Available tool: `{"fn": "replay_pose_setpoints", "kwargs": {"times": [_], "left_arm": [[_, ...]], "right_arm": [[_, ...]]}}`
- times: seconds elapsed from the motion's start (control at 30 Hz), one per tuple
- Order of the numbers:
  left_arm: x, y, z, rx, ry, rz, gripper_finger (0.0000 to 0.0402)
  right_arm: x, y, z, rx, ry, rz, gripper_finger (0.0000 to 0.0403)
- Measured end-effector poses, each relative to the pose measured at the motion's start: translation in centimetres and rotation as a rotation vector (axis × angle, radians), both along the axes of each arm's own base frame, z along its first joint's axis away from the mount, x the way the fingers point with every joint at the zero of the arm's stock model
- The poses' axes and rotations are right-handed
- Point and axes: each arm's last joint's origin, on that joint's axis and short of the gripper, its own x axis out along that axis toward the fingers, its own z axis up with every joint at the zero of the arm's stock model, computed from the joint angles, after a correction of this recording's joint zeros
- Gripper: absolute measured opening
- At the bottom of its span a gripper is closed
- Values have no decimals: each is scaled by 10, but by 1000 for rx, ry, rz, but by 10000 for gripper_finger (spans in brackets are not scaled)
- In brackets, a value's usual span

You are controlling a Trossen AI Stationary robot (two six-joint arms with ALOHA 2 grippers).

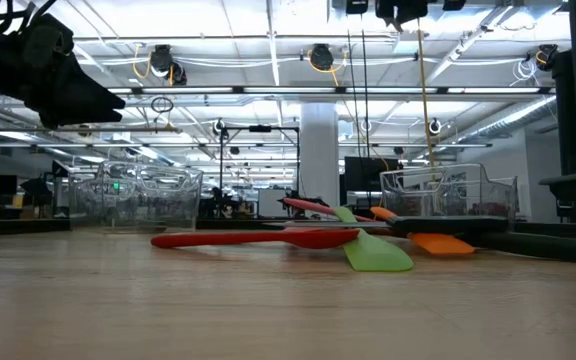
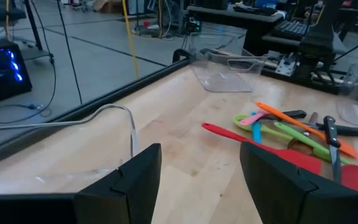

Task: Pick & Place Kitchen Items
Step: Put the yellow spatula into bottom transparent bin

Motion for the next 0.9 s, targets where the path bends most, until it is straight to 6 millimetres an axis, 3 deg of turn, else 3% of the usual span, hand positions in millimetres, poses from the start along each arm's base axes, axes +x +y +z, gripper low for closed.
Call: {"fn": "replay_pose_setpoints", "kwargs": {"times": [0.17, 0.4, 0.67, 0.9], "left_arm": [[0, 0, 0, 29, 15, -7, 223], [0, 0, 0, 90, 47, -24, 223], [0, 0, 0, 153, 80, -40, 223], [0, -1, -1, 149, 92, -81, 223]], "right_arm": [[-2, -8, 2, -4, -76, -28, 41], [0, -3, 1, -13, -256, -9, 41], [7, 27, -4, 1, -412, 92, 41], [17, 70, -16, 37, -518, 229, 41]]}}
